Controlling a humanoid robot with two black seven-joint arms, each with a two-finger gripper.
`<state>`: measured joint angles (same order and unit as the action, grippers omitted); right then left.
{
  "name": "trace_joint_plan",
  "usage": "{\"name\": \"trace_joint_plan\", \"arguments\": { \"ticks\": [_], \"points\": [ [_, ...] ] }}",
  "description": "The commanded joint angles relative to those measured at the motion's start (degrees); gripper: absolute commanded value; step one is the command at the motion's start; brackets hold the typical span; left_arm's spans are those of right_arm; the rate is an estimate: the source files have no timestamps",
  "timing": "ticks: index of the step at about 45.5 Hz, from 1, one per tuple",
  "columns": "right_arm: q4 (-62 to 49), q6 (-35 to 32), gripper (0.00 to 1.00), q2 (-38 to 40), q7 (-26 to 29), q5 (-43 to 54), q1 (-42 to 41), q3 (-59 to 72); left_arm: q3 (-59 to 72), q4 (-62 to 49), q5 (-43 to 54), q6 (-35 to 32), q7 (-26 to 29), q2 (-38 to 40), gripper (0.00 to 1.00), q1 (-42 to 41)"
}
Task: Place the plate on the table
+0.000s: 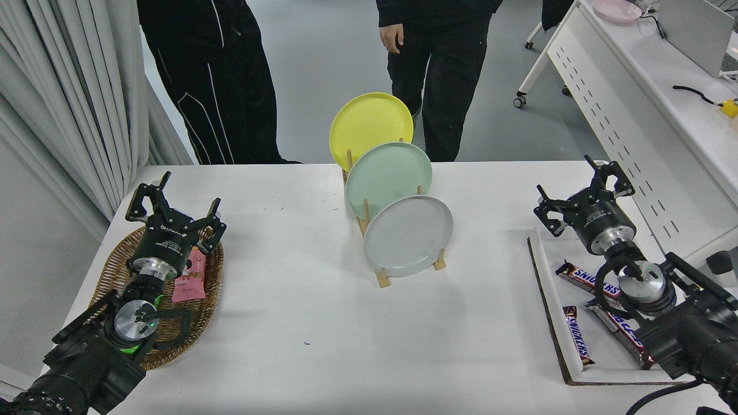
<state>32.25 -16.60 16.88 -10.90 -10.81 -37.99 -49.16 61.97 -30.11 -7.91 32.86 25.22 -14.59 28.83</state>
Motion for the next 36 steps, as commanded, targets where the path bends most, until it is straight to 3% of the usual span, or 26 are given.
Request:
{"name": "trace_joint_plan", "arguments": {
  "ticks": [1, 36],
  "points": [
    [0.2, 0.1, 0.99, 0.0, 0.0, 0.0, -0.2, 0.0, 0.9, 0.0, 0.6, 0.4, -0.3, 0.1, 1.0, 0.0],
    [0.0, 0.0, 0.99, 0.6, 0.2, 0.1, -0.9, 0.1, -0.1, 0.0, 1.4, 0.1, -0.2, 0.1, 1.0, 0.0]
  ]
}}
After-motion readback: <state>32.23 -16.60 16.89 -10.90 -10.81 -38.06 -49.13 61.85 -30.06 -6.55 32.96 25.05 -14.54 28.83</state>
